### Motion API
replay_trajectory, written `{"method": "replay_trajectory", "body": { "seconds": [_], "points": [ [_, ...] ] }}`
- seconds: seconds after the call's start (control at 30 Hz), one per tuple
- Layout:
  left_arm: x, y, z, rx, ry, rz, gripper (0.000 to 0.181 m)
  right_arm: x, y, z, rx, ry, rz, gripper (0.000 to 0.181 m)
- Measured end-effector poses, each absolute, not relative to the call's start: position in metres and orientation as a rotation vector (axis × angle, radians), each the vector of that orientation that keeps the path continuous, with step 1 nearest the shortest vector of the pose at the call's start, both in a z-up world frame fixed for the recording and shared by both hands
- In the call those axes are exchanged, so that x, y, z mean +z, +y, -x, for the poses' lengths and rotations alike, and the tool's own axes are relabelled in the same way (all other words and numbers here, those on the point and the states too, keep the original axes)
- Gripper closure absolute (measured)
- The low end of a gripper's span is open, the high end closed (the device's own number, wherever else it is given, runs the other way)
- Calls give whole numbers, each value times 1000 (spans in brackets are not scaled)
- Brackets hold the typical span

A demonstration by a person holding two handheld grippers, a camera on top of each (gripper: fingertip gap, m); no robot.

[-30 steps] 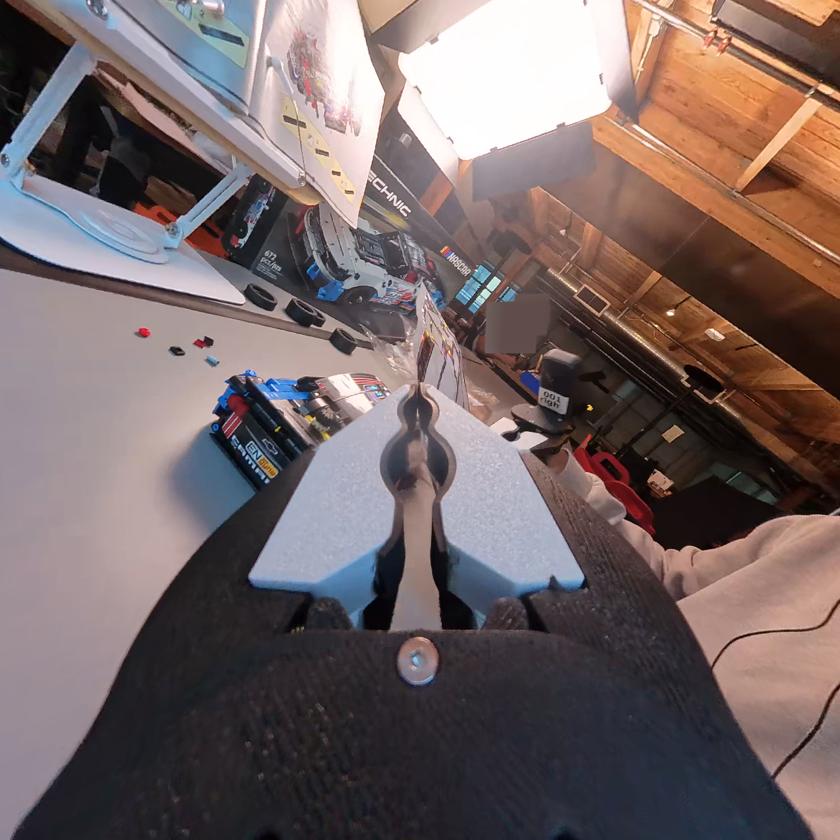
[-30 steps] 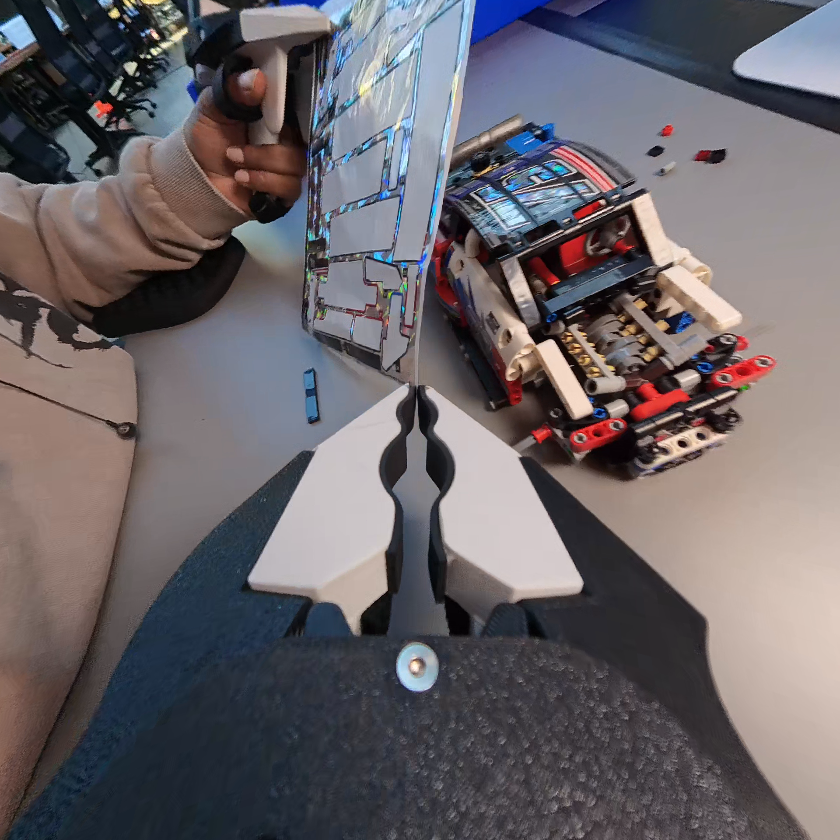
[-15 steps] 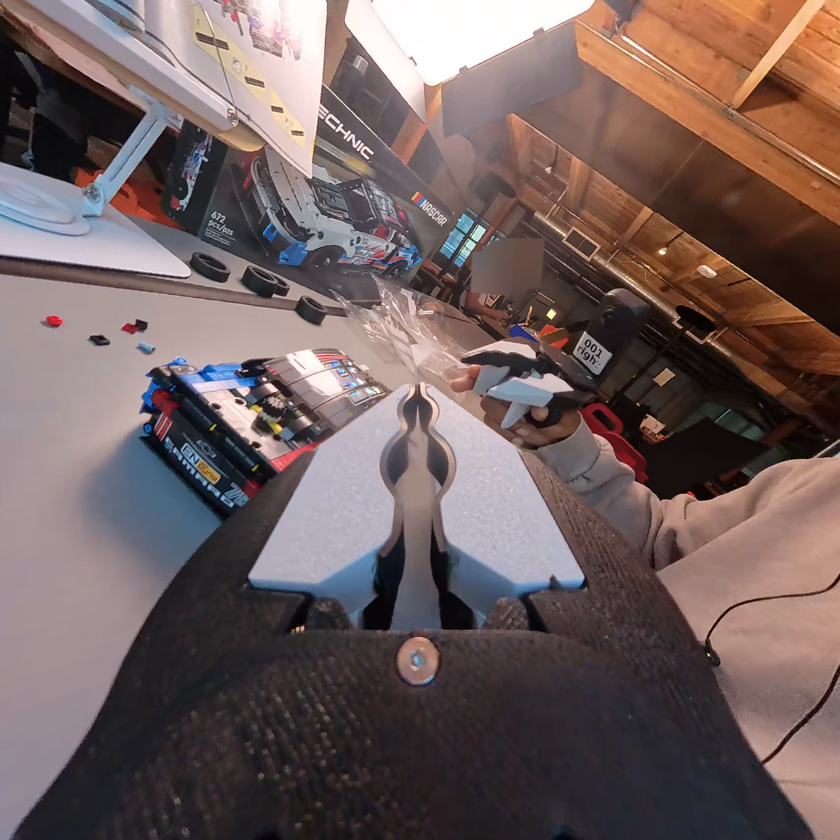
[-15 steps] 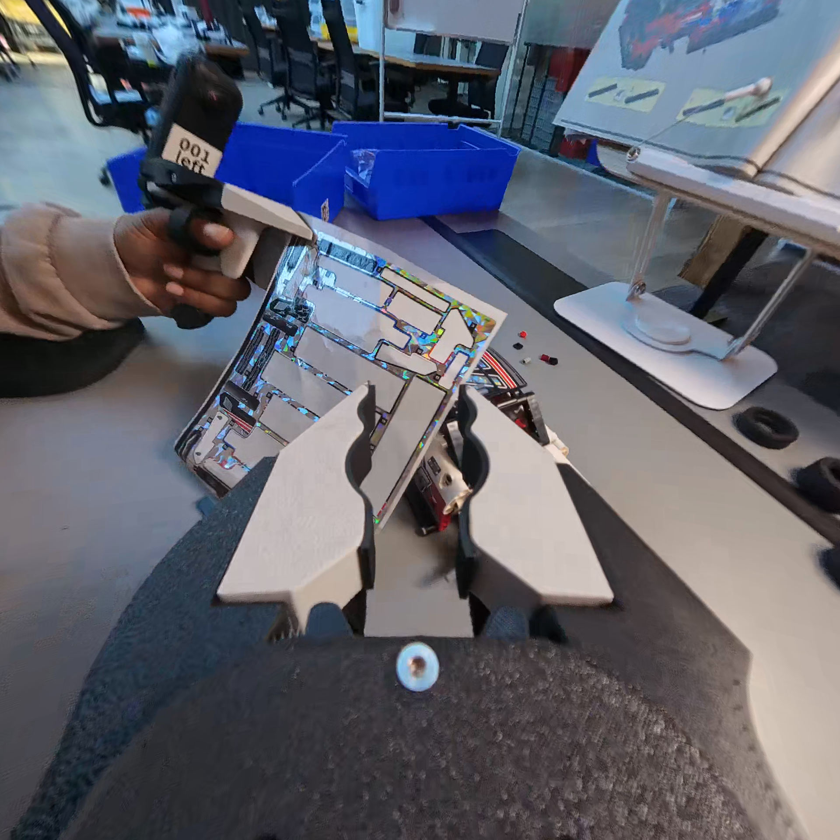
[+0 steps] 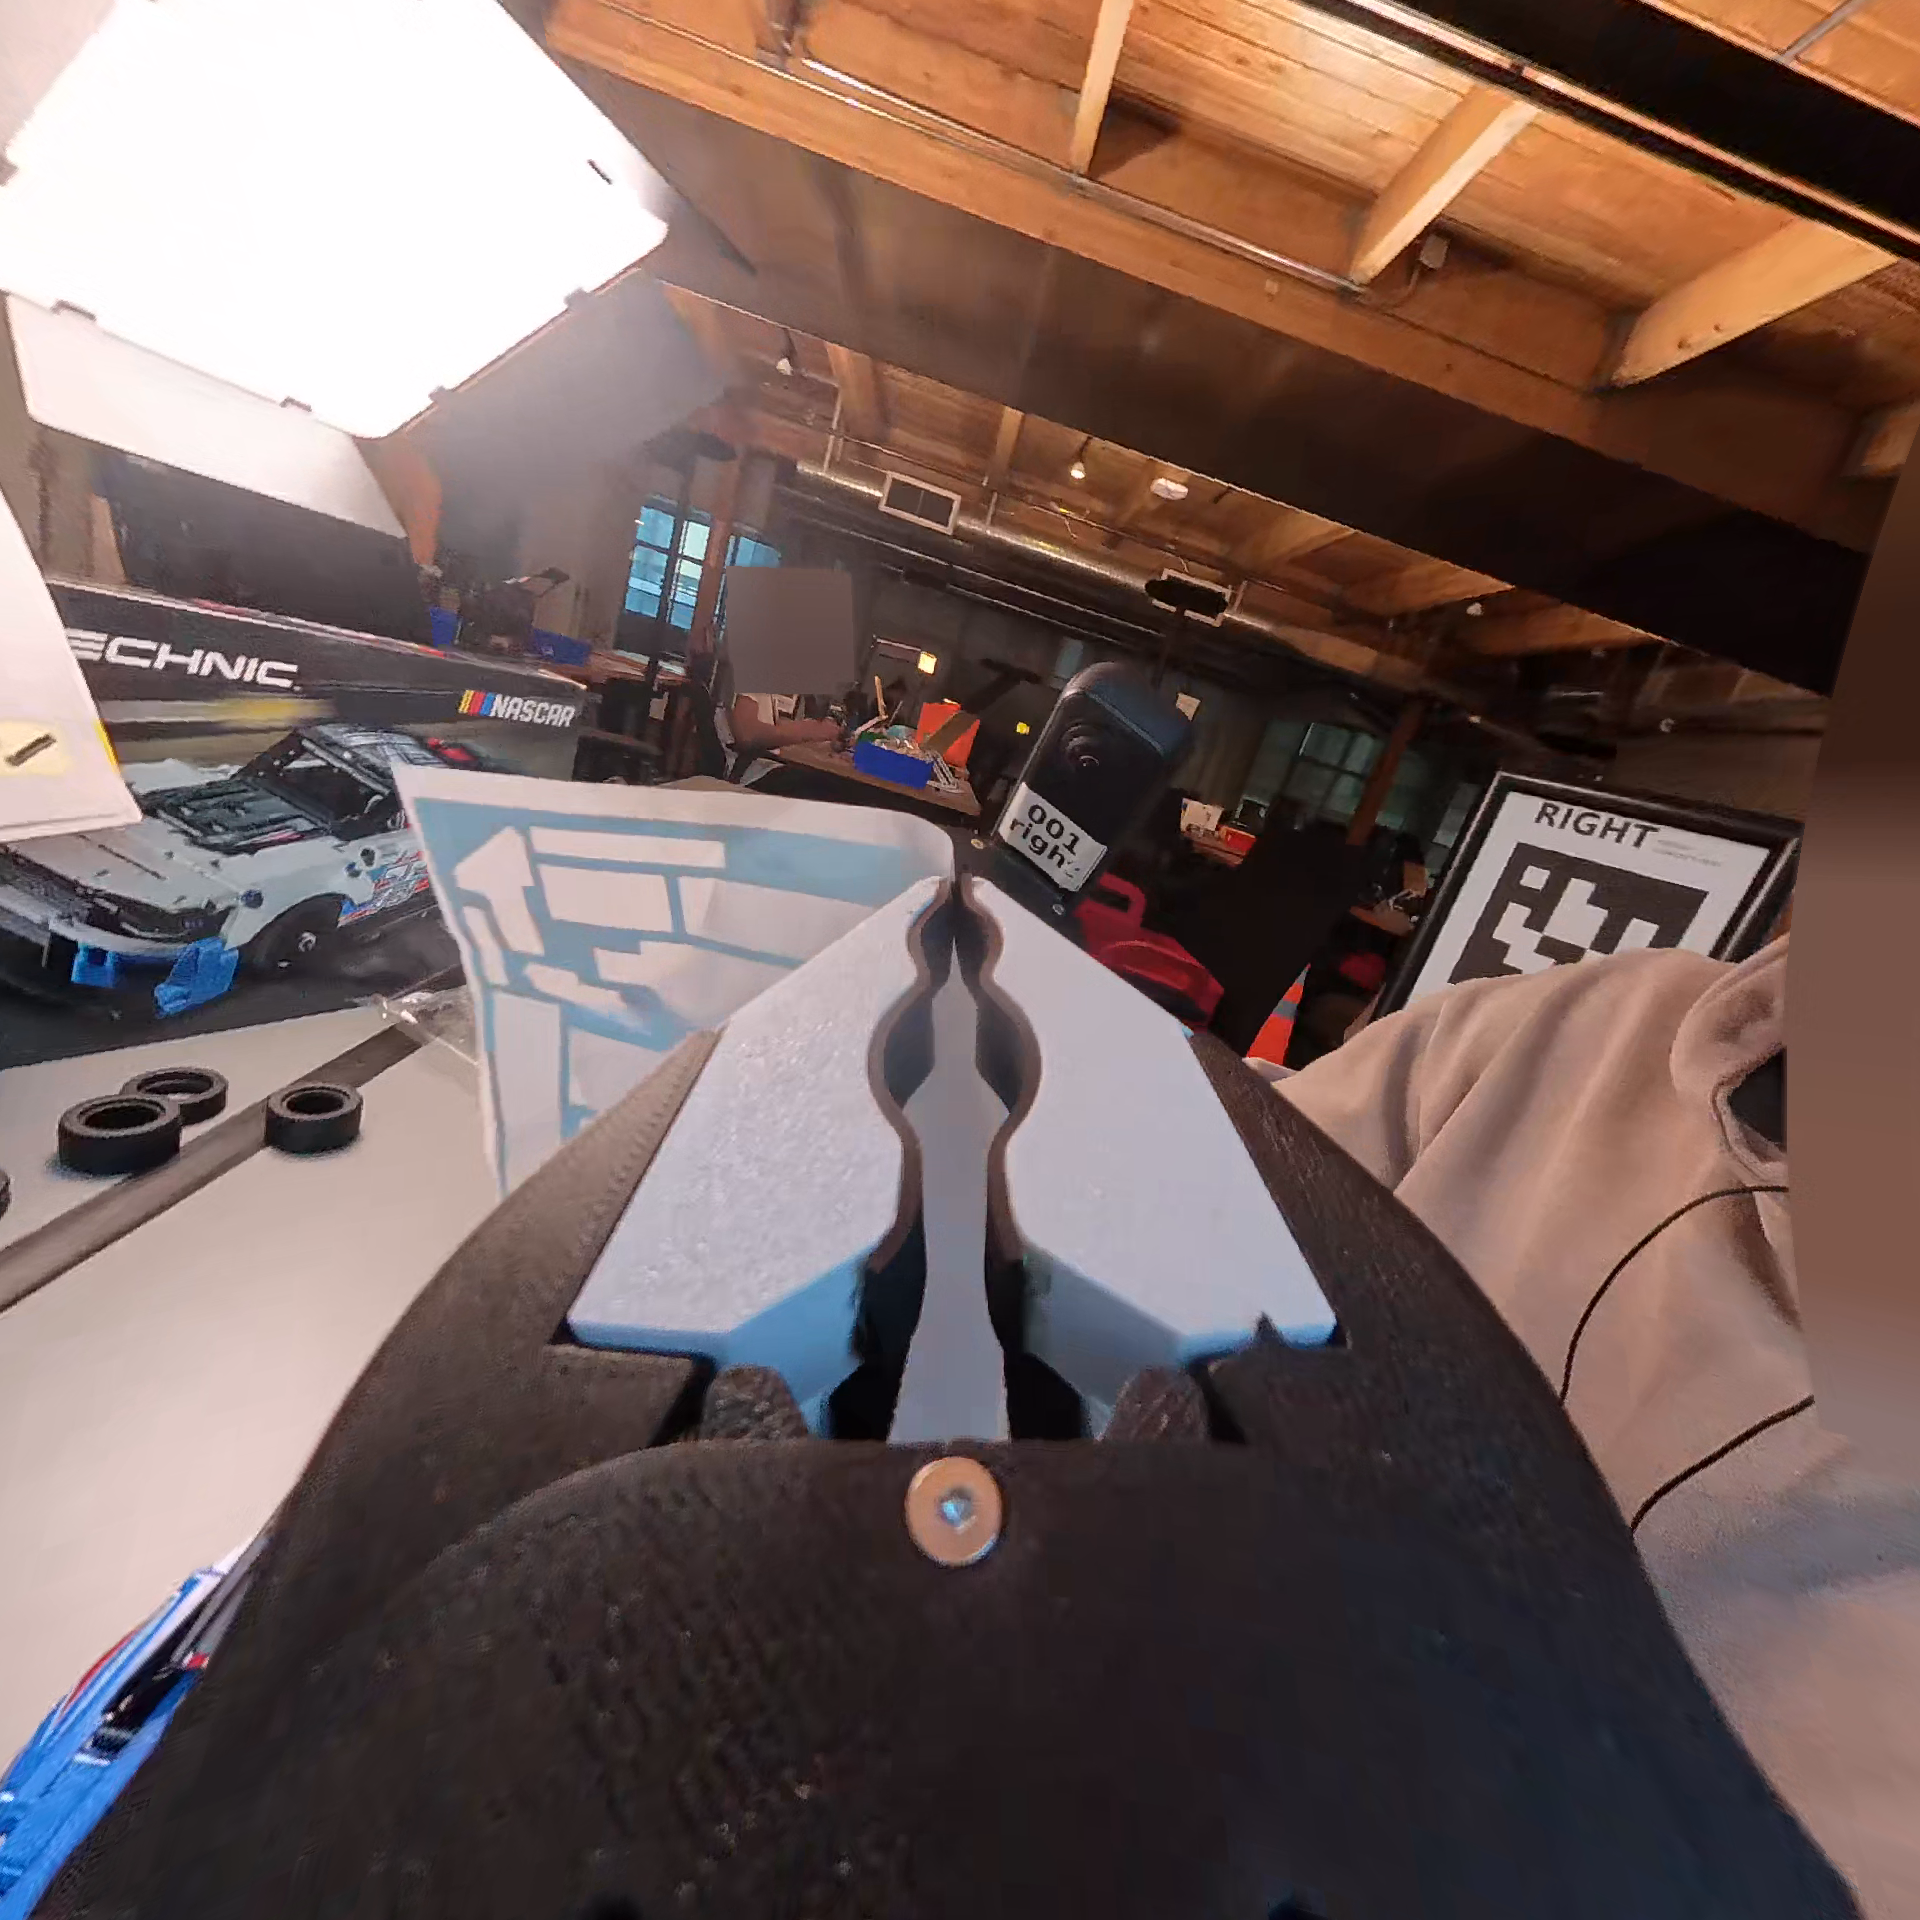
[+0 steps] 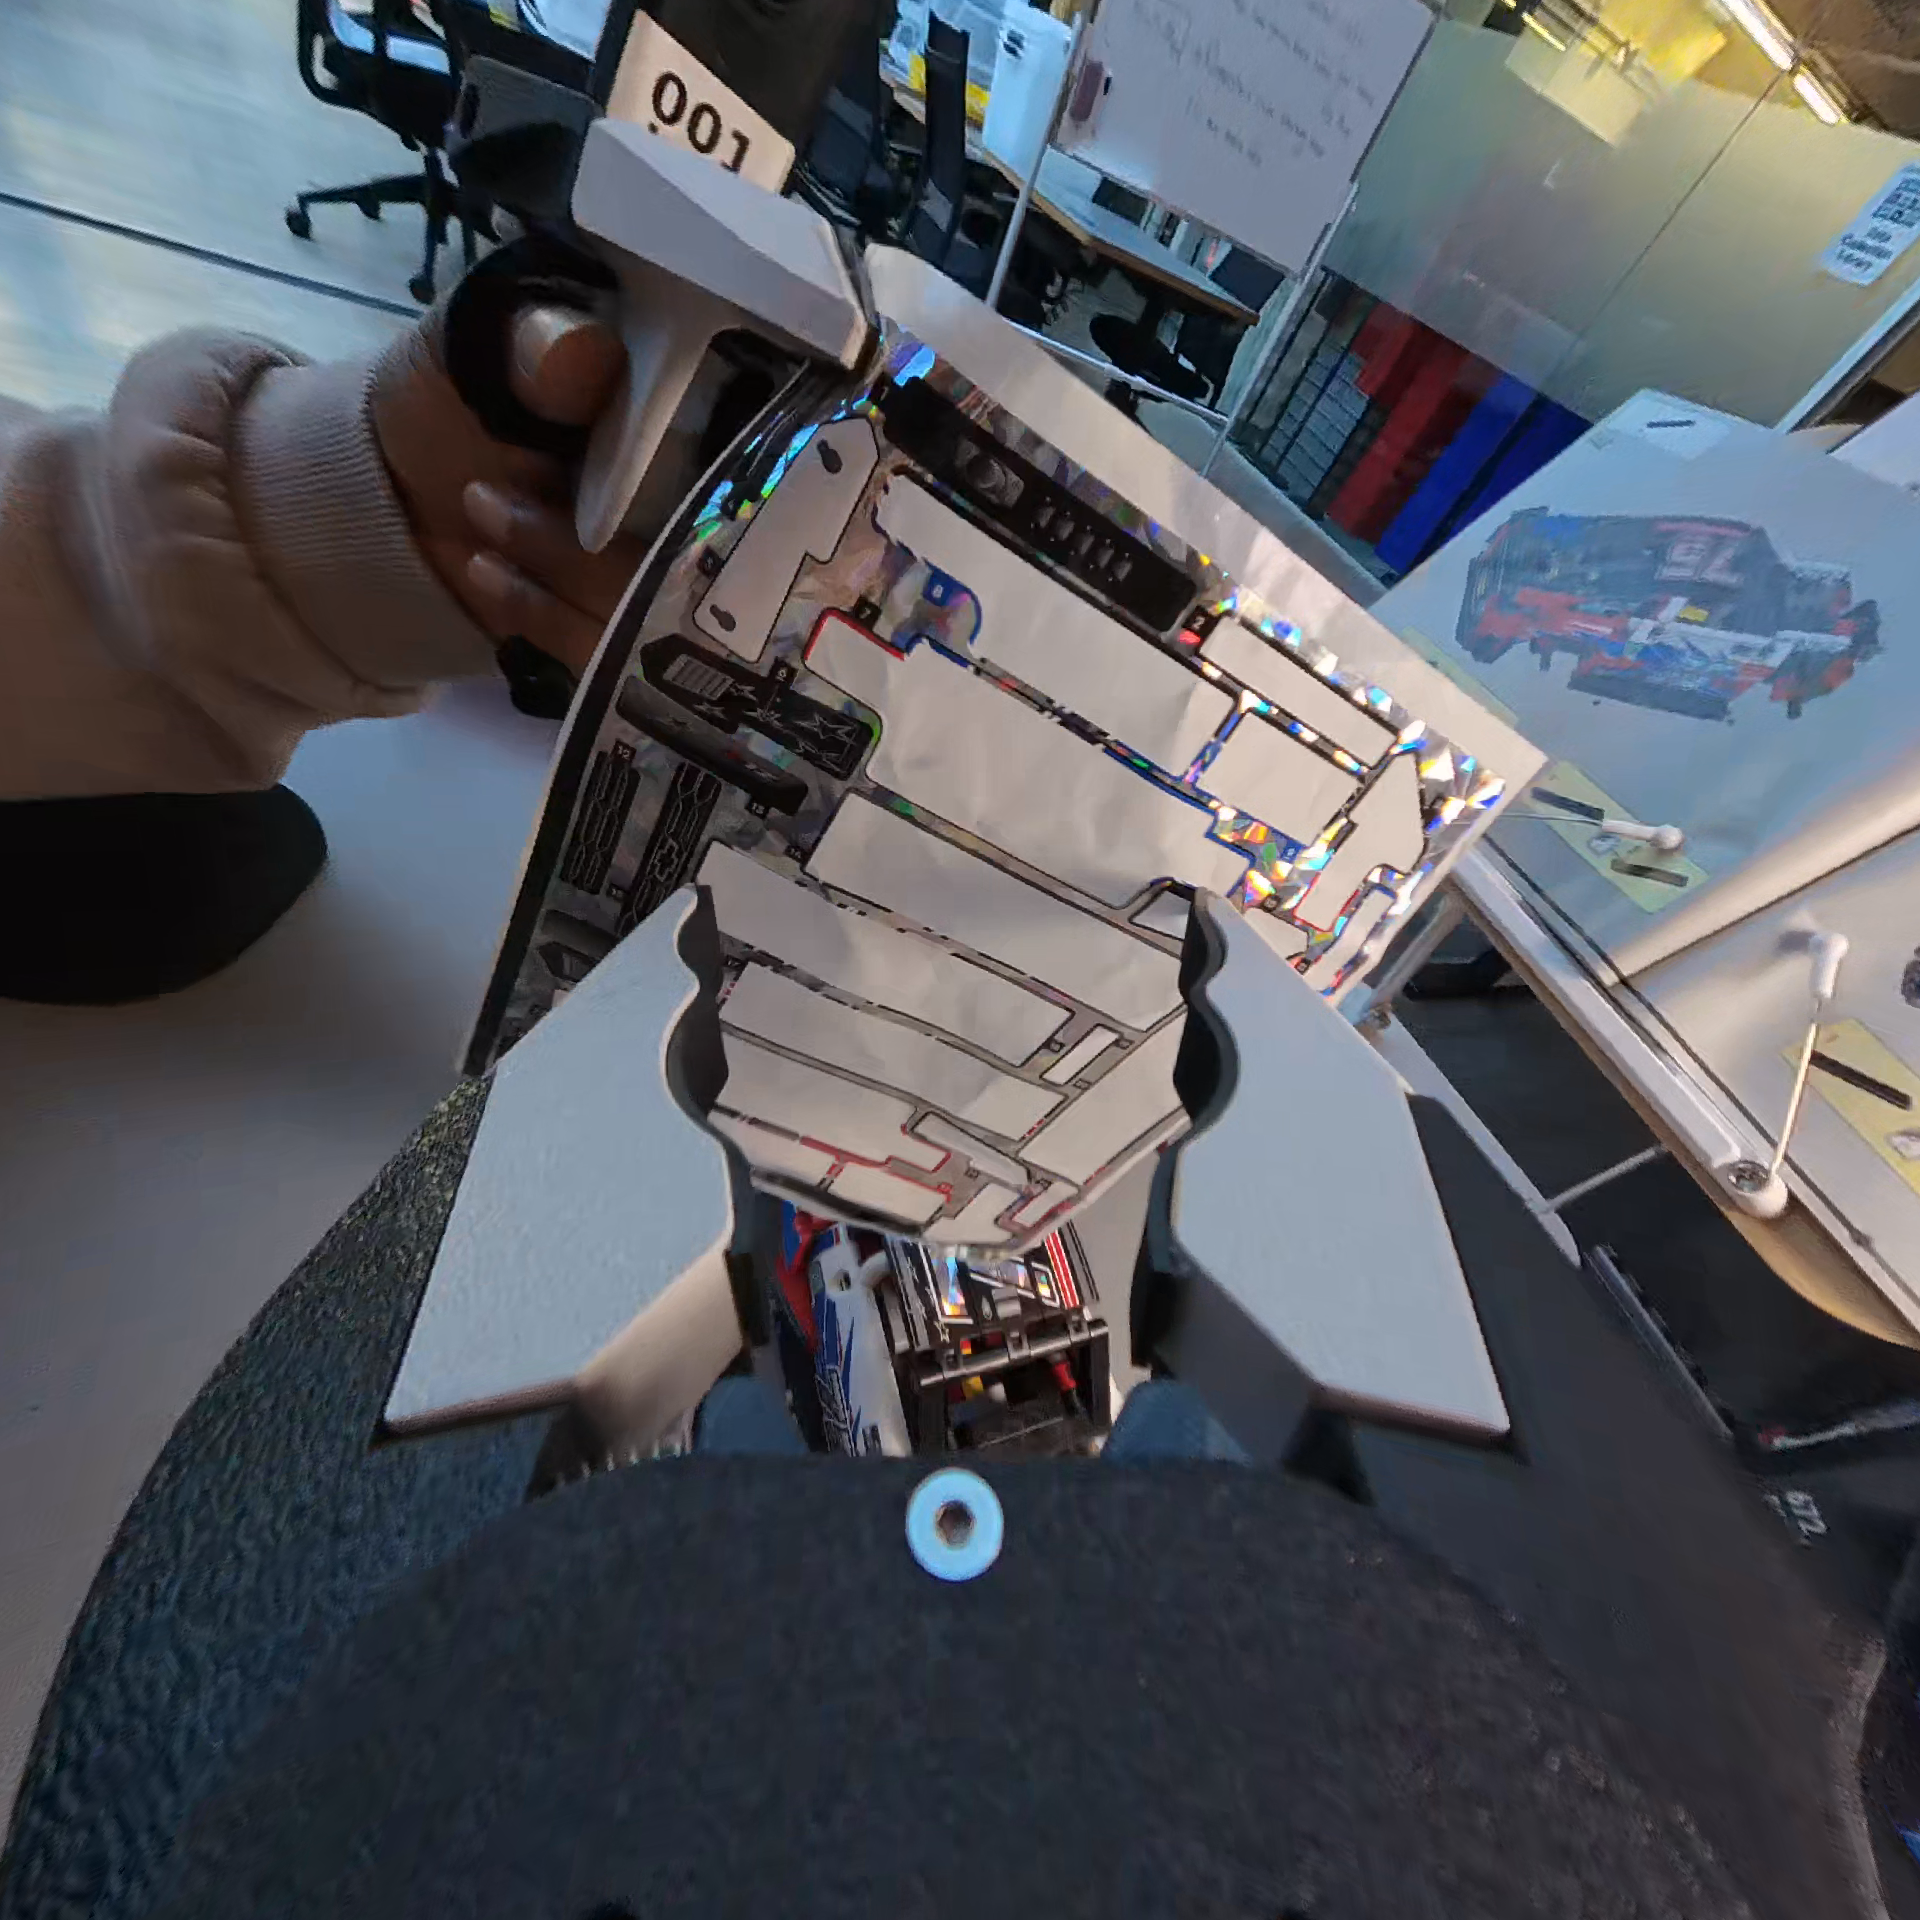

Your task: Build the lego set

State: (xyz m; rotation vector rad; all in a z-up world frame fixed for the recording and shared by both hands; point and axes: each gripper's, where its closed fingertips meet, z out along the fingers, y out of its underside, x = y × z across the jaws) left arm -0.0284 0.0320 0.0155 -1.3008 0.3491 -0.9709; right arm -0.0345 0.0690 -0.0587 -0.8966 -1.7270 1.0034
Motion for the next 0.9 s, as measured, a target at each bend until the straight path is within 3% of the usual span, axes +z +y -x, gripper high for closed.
{"method": "replay_trajectory", "body": {
  "seconds": [0.03, 0.27, 0.7, 0.9],
  "points": [
    [18, 30, 28, -971, 367, 1291, 181, -54, 66, 37, 1026, -1726, 893, 94],
    [2, 31, 49, -1036, 307, 1252, 181, -61, 54, 50, 1096, -1719, 872, 106],
    [-18, 39, 46, -1173, 301, 1253, 181, -42, 76, 51, 1087, -1556, 864, 93],
    [-22, 41, 38, -1156, 324, 1266, 181, -53, 56, 52, 1105, -1637, 844, 104]
  ]
}}
